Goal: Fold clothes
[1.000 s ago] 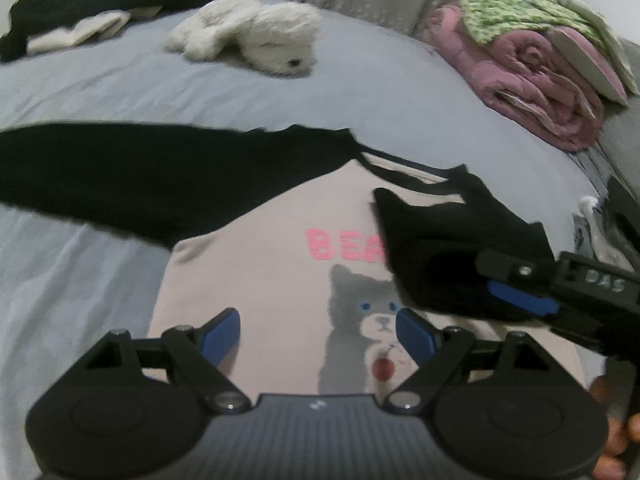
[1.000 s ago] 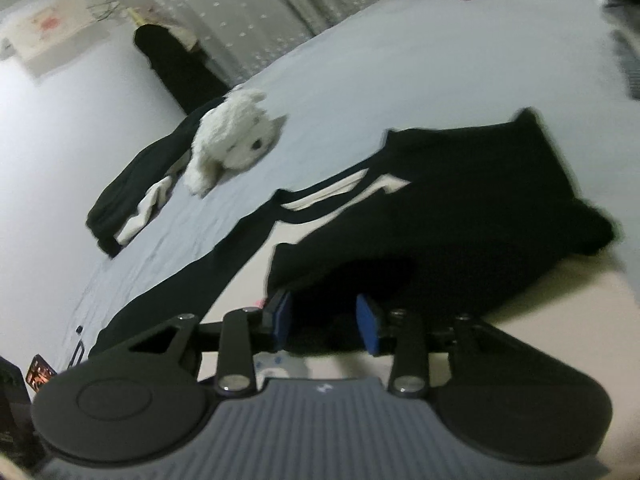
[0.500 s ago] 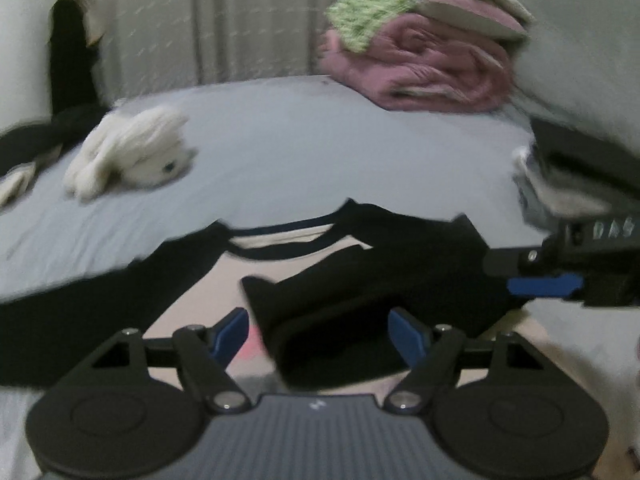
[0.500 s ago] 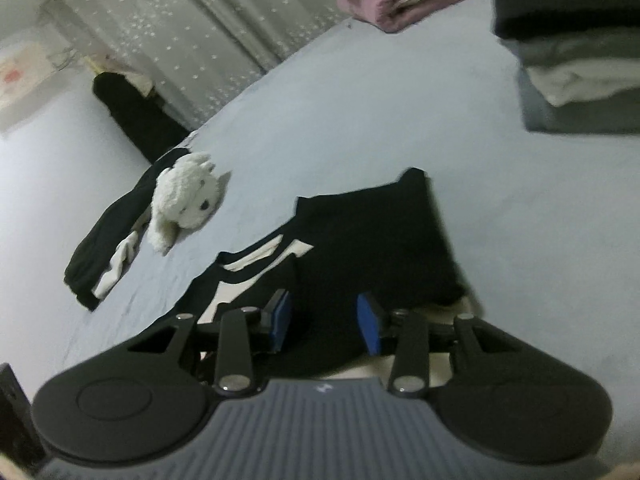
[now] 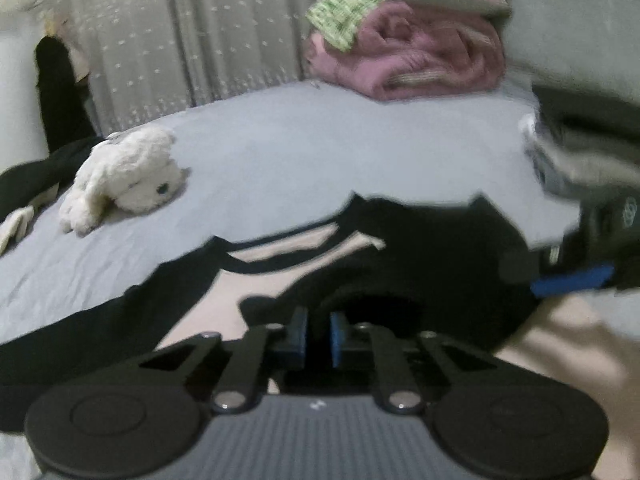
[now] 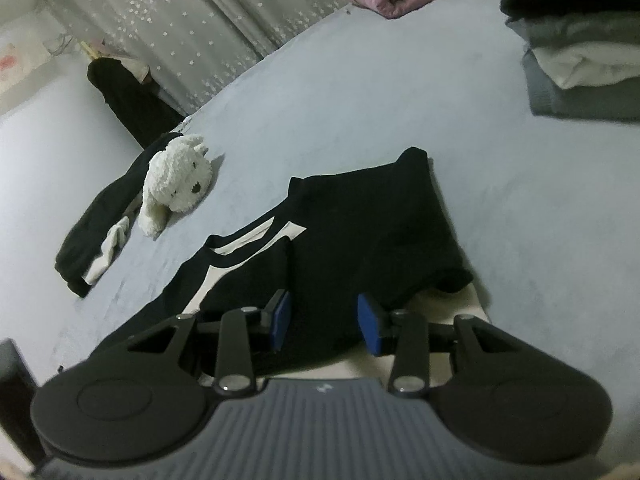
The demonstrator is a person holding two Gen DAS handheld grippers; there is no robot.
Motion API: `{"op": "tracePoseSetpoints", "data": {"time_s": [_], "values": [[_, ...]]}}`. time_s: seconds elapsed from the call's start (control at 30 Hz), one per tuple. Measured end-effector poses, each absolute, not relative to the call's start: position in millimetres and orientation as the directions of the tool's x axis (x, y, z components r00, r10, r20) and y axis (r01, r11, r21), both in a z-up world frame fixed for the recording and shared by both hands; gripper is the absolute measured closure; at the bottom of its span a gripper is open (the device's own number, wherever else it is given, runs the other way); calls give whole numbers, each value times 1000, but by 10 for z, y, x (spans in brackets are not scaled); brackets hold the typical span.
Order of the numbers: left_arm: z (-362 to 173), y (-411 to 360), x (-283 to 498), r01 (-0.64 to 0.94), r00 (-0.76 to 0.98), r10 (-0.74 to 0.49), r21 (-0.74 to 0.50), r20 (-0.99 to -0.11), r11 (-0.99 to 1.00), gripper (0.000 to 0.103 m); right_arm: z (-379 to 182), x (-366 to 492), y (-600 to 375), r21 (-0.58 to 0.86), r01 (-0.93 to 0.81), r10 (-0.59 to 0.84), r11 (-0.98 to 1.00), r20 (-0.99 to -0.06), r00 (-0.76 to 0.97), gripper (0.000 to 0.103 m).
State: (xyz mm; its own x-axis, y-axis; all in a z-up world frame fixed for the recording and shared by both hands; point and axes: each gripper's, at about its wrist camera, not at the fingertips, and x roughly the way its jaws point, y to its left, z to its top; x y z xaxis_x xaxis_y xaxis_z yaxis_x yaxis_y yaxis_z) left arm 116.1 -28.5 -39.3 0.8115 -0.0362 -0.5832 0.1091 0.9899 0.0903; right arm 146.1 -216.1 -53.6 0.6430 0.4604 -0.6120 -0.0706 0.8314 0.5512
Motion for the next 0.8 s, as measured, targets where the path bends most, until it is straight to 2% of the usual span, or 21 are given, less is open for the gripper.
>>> {"op": "tracePoseSetpoints", "data": {"time_s": [0.2, 0.47, 0.8], "values": [[-140, 46, 989, 37, 838, -59, -51, -542, 998, 97, -569, 1473, -2126, 543, -86, 462, 836, -609, 645, 61], [-11, 470, 815, -82, 852, -2, -136, -524, 987, 99, -600, 1469, -2123, 537, -81, 458, 840, -620, 636, 61], [-284, 1033, 753, -239, 787, 31, -259, -616, 936, 99, -626, 1469, -2130, 525, -76, 448, 848, -631, 634, 61]]}}
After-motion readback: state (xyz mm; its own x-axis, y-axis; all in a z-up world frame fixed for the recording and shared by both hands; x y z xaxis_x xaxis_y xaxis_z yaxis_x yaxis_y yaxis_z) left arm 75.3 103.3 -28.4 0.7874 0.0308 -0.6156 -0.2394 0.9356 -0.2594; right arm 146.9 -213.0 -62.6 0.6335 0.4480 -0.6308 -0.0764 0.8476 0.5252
